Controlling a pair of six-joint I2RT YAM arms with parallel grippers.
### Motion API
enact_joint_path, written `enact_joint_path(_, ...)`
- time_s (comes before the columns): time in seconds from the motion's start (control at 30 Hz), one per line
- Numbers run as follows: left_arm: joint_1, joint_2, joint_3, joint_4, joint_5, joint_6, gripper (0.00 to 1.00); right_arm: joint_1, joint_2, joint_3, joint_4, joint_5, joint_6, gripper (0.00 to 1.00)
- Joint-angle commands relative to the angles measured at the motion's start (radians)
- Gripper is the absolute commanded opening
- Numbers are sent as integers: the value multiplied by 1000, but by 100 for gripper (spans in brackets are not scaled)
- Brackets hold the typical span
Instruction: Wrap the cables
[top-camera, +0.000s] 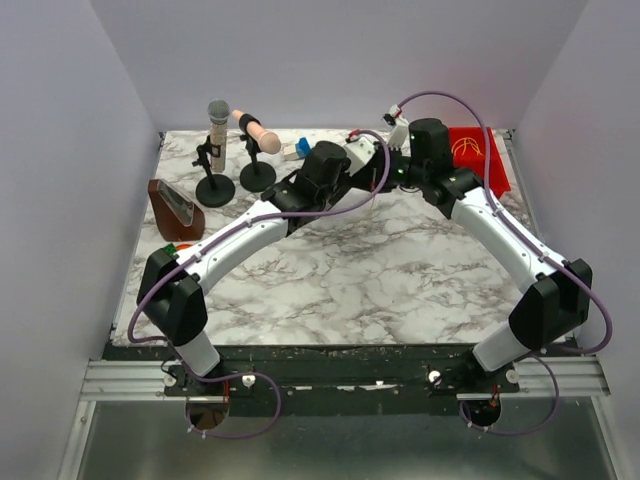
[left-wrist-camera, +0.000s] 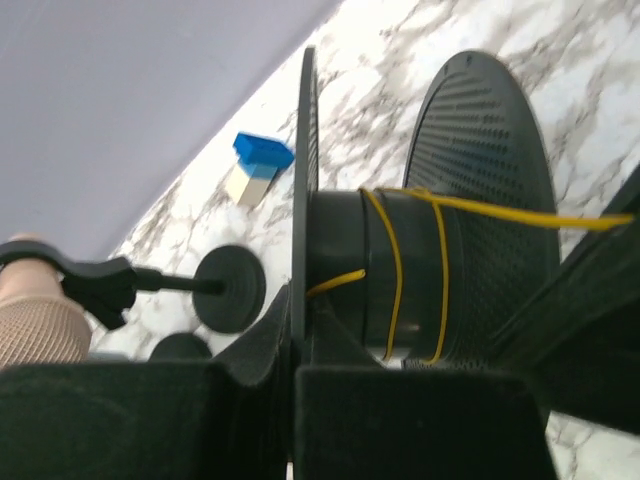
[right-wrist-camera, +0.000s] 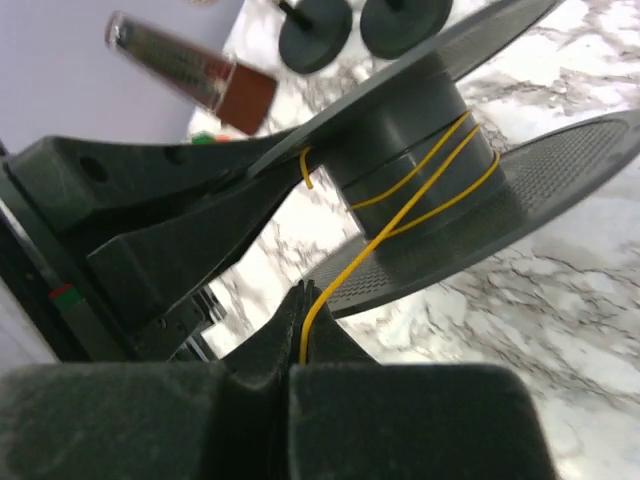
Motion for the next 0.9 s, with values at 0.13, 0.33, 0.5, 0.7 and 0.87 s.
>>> enact_joint_path(0.13,74,100,213,-52,35,-392,0,147,-19,-67,365,-102,224,1)
enact_joint_path(0.33,186,137,420,-183,251,-563,0,193,-53,-168,471,-45,198,1)
enact_joint_path(0.5,205,141,483,-207,337,-632,0,293,-50,-168,474,85,63,1)
enact_joint_path(0.7,297,114,563,-255,558,-770,0,299,-159,-429,735,294,59,1)
enact_joint_path(0.87,303,123,676,-305,654,-813,0,299,-125,-451,743,285,6,1)
